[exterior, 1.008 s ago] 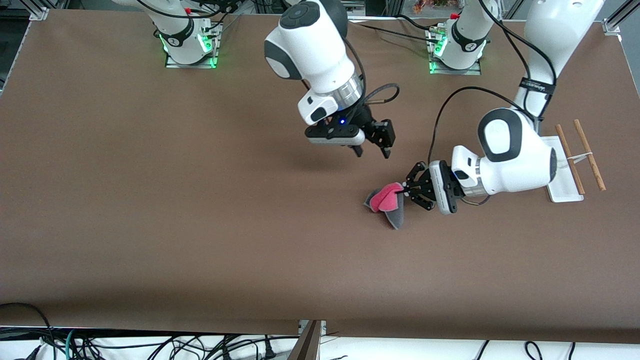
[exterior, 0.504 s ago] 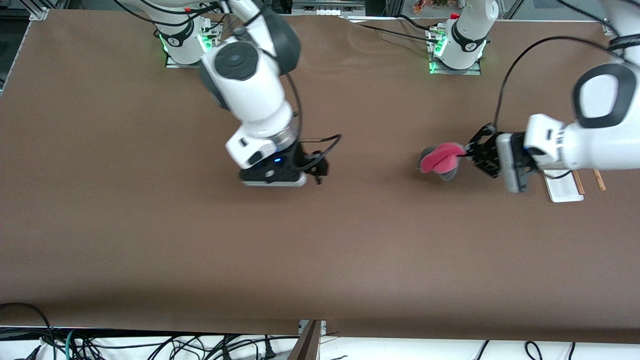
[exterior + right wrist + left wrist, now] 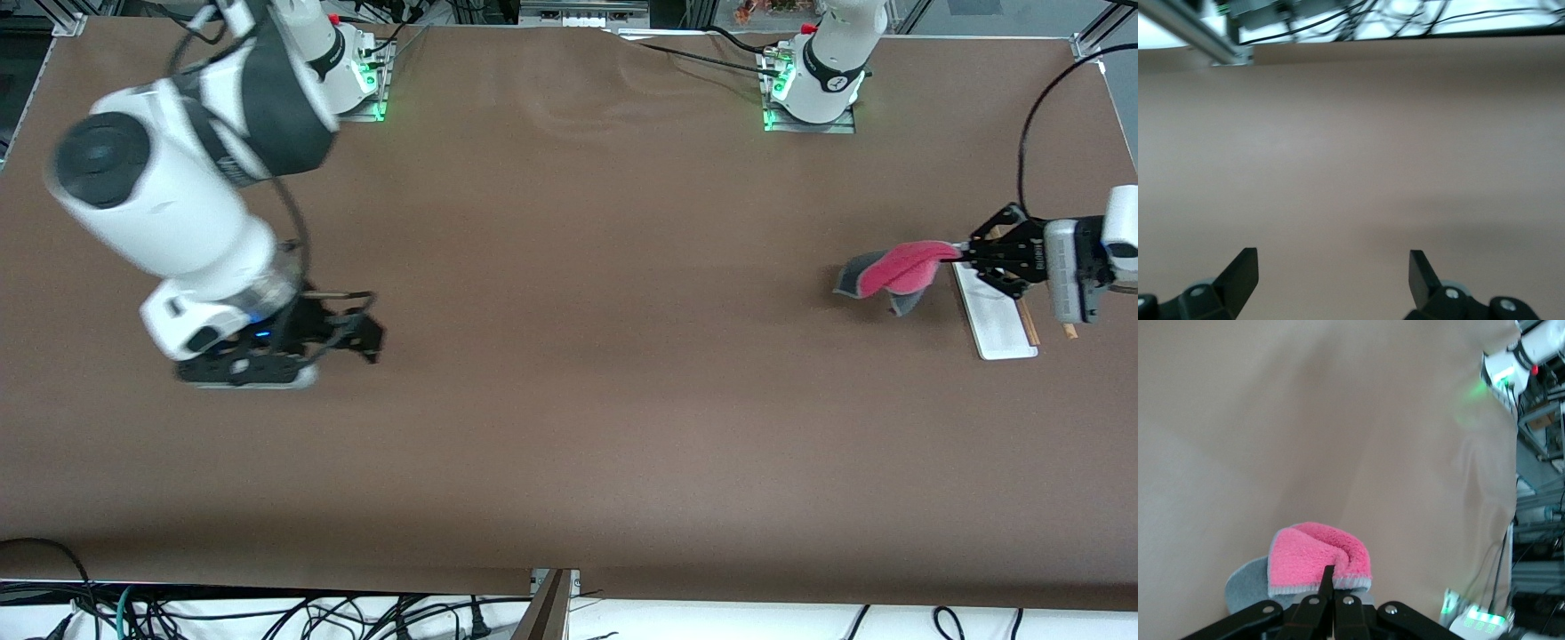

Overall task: Pass towel and hang on rack
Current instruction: 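Carry the towel with the left gripper over the wooden dowel rack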

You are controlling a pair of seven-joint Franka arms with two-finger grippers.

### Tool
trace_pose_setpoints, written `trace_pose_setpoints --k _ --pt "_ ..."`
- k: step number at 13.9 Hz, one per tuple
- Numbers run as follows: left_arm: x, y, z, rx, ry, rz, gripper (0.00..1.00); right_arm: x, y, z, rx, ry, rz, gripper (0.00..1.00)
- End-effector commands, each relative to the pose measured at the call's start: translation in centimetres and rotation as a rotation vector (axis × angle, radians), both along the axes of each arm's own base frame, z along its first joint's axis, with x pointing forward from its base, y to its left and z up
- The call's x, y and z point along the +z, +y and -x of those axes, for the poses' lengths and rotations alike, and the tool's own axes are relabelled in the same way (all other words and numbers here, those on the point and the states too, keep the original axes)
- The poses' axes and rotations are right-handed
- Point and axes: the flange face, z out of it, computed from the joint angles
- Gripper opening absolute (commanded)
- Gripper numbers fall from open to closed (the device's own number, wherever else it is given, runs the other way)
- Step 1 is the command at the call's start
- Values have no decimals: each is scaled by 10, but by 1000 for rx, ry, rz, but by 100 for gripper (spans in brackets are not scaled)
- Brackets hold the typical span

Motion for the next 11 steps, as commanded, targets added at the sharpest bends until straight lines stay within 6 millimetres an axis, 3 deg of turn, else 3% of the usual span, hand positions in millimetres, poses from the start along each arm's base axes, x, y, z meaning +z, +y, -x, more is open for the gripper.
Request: trace_pose_setpoints --k 1,3,5,9,11 --pt "-39 45 2 -95 -25 34 0 15 -70 12 12 17 24 100" --pt "-60 87 15 -109 -59 55 0 18 -119 28 61 34 54 100" --pt "-57 115 24 -128 -86 35 0 23 -155 44 83 43 116 100" --pt "-64 190 41 -143 -149 19 0 26 -166 80 96 71 211 100" --pt "-54 211 41 -176 -177 -24 0 31 -178 87 79 67 219 100"
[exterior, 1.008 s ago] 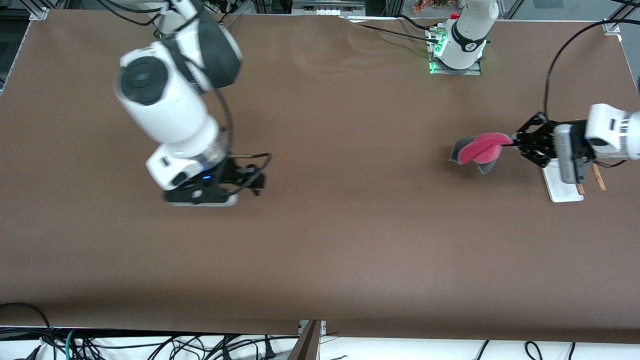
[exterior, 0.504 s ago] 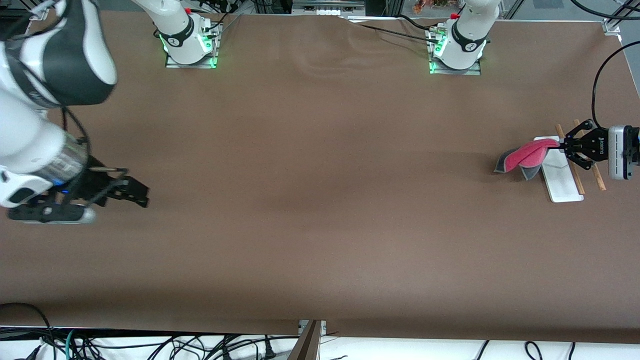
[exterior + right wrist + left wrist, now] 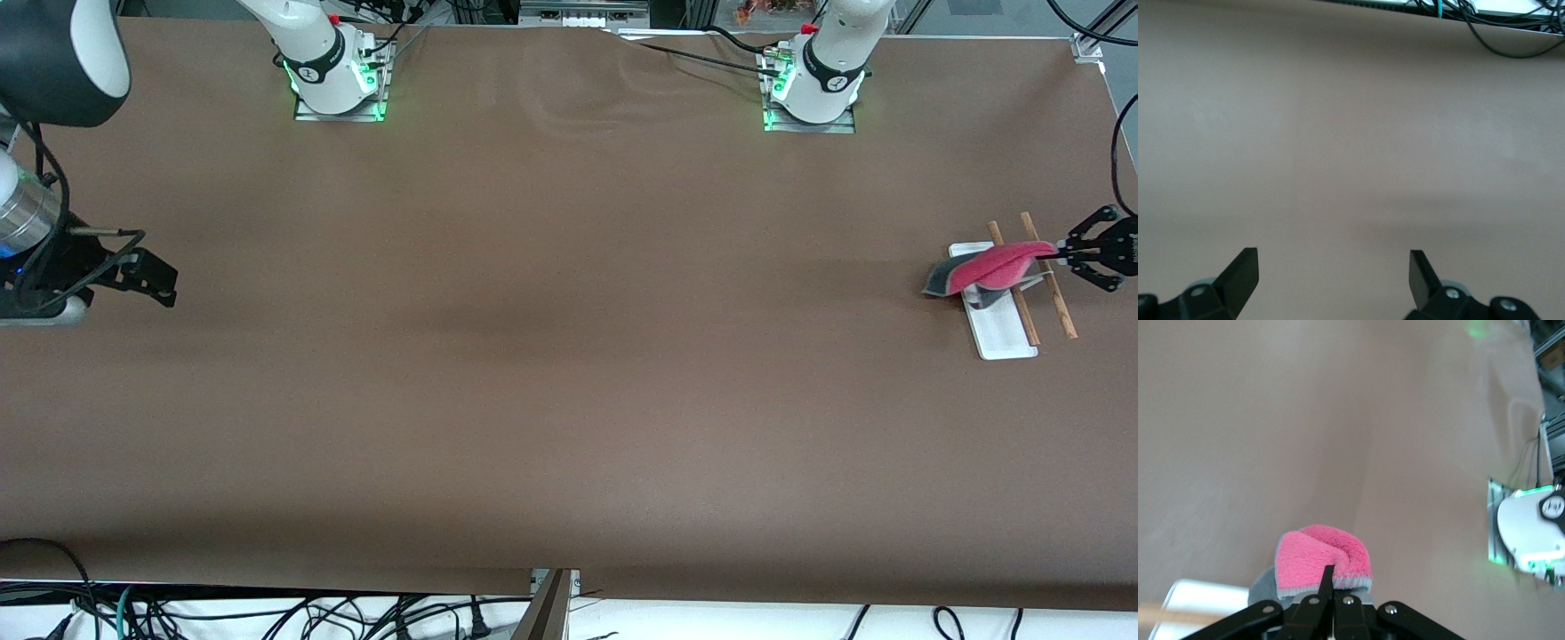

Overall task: Pass towel and hang on rack
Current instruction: 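Carry the towel with the left gripper over the wooden dowel rack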

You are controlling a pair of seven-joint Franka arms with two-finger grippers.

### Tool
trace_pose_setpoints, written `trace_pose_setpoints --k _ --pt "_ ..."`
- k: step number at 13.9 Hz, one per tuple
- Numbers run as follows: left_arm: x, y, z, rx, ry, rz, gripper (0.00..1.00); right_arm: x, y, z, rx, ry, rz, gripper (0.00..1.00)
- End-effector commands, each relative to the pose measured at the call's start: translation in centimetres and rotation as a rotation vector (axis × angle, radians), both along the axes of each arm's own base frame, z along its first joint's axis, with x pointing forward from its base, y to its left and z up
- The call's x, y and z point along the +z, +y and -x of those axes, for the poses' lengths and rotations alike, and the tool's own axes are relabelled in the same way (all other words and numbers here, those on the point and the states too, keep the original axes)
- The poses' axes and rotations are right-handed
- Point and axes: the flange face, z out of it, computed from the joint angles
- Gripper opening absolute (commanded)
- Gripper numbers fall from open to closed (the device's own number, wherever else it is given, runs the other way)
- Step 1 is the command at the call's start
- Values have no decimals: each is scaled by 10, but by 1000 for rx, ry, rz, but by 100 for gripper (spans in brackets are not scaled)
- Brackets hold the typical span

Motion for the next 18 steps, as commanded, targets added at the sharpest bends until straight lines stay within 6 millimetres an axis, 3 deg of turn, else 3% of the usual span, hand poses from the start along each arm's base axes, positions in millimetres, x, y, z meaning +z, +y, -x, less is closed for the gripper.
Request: trace_pose_setpoints --k 1,7,8,11,15,16,18 --pt "8 33 -1 -49 -40 -26 0 12 -20 23 -24 -17 14 100" --pt "5 84 34 6 -43 -62 0 30 -41 39 -82 -15 -83 100" --pt "-2 92 37 9 -35 -65 0 29 -50 43 -101 15 -89 100" --pt "-17 122 44 10 -51 -68 0 34 -50 50 -58 47 -84 100" --pt "-49 132 50 22 -41 -46 0 33 -45 44 -43 46 -85 100" --pt "-49 136 52 29 -47 -51 10 29 -45 42 -42 52 -86 100" --pt "-47 142 50 20 -86 -79 15 31 -44 39 -40 45 -87 100"
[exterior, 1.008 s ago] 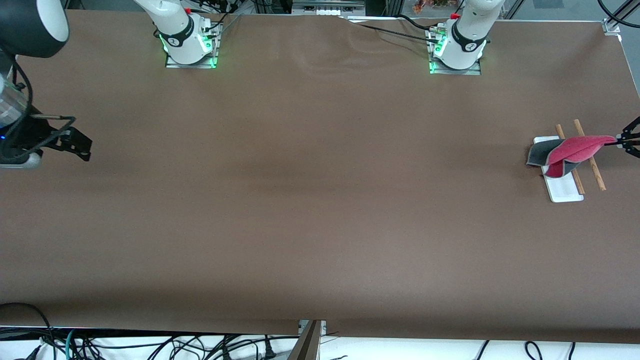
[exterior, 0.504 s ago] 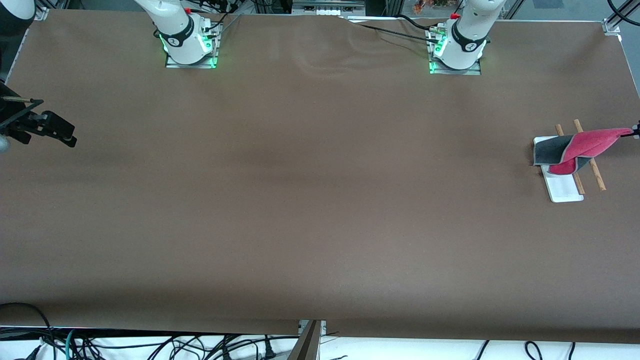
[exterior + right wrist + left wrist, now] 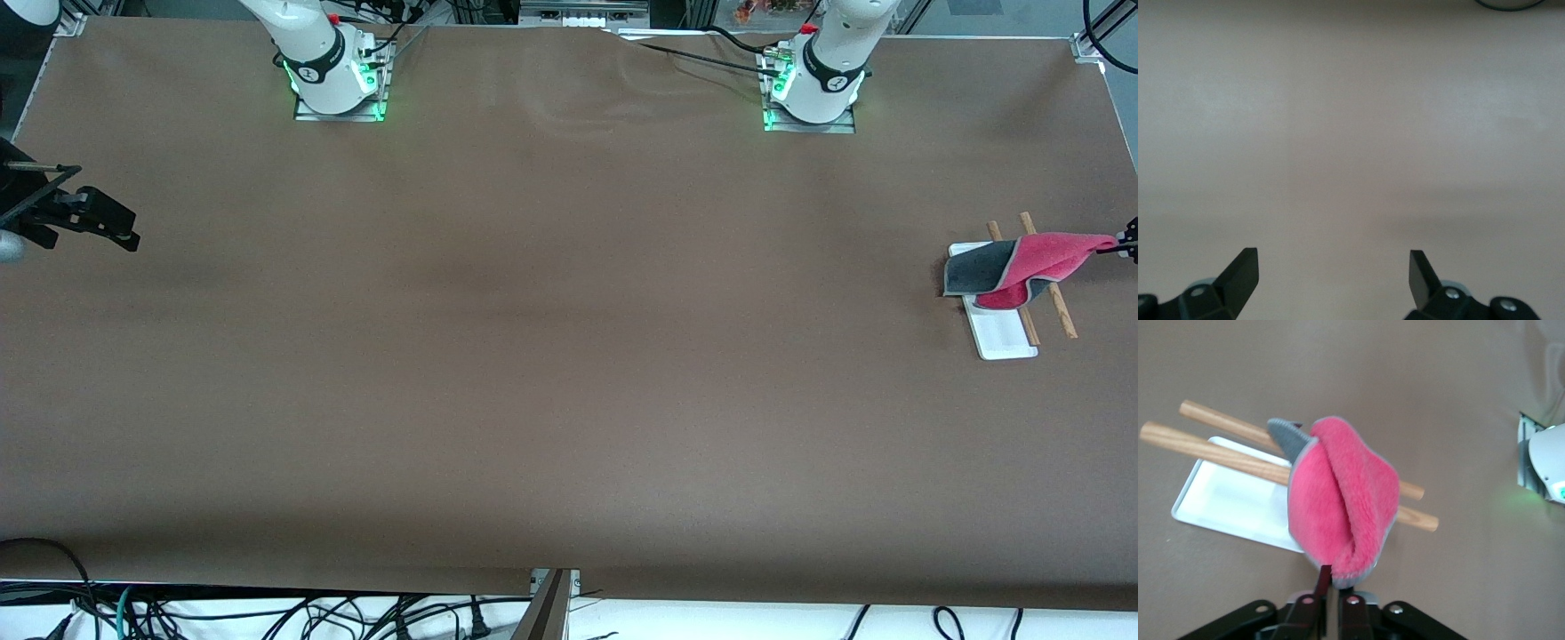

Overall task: Pass towel and hang on rack
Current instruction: 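Carry the towel with the left gripper over the wooden dowel rack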

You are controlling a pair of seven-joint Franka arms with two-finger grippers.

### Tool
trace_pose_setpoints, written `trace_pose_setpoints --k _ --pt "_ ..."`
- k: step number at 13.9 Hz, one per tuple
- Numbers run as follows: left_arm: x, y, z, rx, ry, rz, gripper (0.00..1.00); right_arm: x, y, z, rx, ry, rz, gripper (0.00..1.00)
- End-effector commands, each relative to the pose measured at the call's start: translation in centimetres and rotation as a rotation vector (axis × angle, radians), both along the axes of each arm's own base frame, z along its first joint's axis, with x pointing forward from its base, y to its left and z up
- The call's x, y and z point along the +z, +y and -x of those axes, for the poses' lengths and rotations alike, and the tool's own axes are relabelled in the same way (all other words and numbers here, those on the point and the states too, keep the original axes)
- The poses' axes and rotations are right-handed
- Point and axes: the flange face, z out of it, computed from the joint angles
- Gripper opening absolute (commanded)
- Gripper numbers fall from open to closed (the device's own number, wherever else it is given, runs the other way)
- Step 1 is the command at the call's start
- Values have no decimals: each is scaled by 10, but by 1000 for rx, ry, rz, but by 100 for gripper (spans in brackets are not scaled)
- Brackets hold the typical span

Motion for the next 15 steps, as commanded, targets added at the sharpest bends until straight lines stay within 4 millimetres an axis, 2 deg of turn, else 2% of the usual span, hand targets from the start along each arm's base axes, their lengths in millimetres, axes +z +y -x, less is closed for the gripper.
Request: trace_pose_setpoints --k 1,2,3,4,5,6,8,10,11,13,15 --pt "8 17 -1 -46 -55 -50 38 5 1 -2 21 -9 -15 100" --pt "5 21 0 -47 -68 -59 45 6 1 -5 21 -13 -16 100" --pt "-4 24 3 -45 -67 -50 60 6 0 -5 19 -13 -17 100" --pt "-5 28 5 -36 -73 -57 64 6 0 -5 16 -13 -19 100" --pt "-6 32 5 -28 -88 -72 100 6 0 -5 16 -14 -18 100" --pt "-5 40 9 -11 -100 -81 100 6 0 -6 16 -19 -18 100" --pt "18 50 1 8 -136 -128 100 4 1 -8 18 -20 -18 100" --pt "49 61 0 14 -175 -173 100 4 2 -8 21 -20 -18 100" --pt "72 64 0 16 -187 -197 100 4 4 -8 24 -20 -18 100" --pt "99 54 -6 17 -188 -200 100 4 9 -8 30 -20 -18 100" --pt "119 26 -28 92 -135 -202 100 4 18 -8 49 -20 -17 100"
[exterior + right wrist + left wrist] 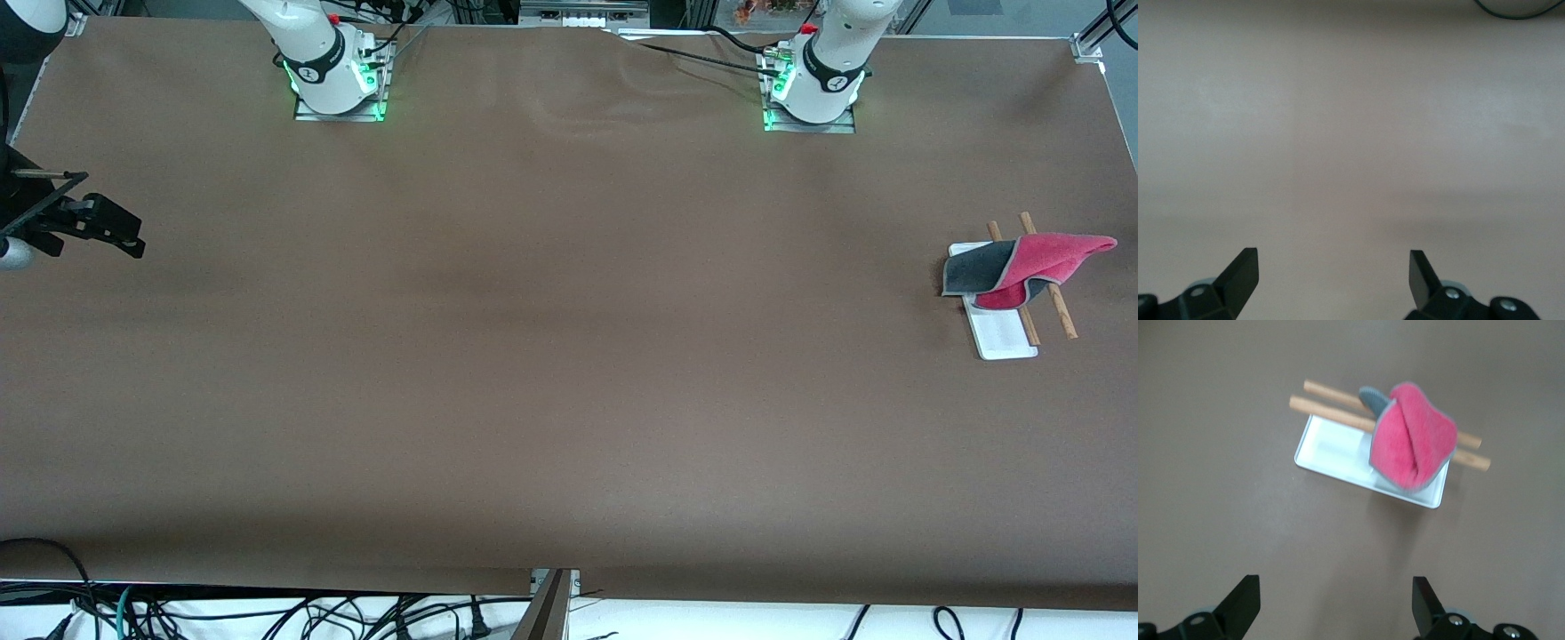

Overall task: Pass towel and hang on rack
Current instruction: 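Carry the towel with the left gripper over the wooden dowel rack, then lower the towel onto the dowels and open the left gripper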

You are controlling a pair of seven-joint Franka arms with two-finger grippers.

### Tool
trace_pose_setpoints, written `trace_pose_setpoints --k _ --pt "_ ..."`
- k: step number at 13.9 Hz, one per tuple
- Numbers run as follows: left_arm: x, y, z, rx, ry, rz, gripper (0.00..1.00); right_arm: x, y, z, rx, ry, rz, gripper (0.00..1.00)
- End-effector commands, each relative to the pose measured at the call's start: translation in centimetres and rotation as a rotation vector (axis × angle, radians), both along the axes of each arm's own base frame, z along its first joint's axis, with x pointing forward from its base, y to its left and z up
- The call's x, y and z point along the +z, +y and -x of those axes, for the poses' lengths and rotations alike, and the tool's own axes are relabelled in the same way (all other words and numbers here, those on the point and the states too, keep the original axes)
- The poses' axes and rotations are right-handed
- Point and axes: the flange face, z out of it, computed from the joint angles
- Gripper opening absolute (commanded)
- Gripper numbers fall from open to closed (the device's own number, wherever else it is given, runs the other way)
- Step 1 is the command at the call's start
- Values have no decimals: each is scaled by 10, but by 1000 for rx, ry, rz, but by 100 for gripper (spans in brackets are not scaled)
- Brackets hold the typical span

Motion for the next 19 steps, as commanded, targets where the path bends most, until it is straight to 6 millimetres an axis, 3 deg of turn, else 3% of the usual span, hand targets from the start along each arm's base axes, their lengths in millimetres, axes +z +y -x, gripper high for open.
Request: trace_pose_setpoints --k 1,3,7,9,11,14,16,18,19 --pt "32 -46 -31 93 80 6 100 7 13 -2 38 -11 -10 100" --pt "70 -95 -57 184 129 1 100 11 15 -2 46 -14 -5 100" --pt "99 -183 -106 488 263 -36 100 11 16 -3 47 -19 -7 100" --pt "111 -252 -135 538 308 -87 100 11 15 -3 46 -19 -7 100" --pt "117 -324 -161 585 336 -189 100 11 14 -3 44 -19 -8 100" --pt "106 -409 -182 643 384 -242 100 12 15 -3 46 -20 -7 100" --pt "106 -437 -186 677 393 -267 100 11 15 -3 46 -19 -7 100" --pt "117 -446 -184 699 376 -283 100 12 15 -3 46 -20 -7 100" --pt "124 -471 -178 713 370 -308 100 10 15 -4 46 -17 -7 100"
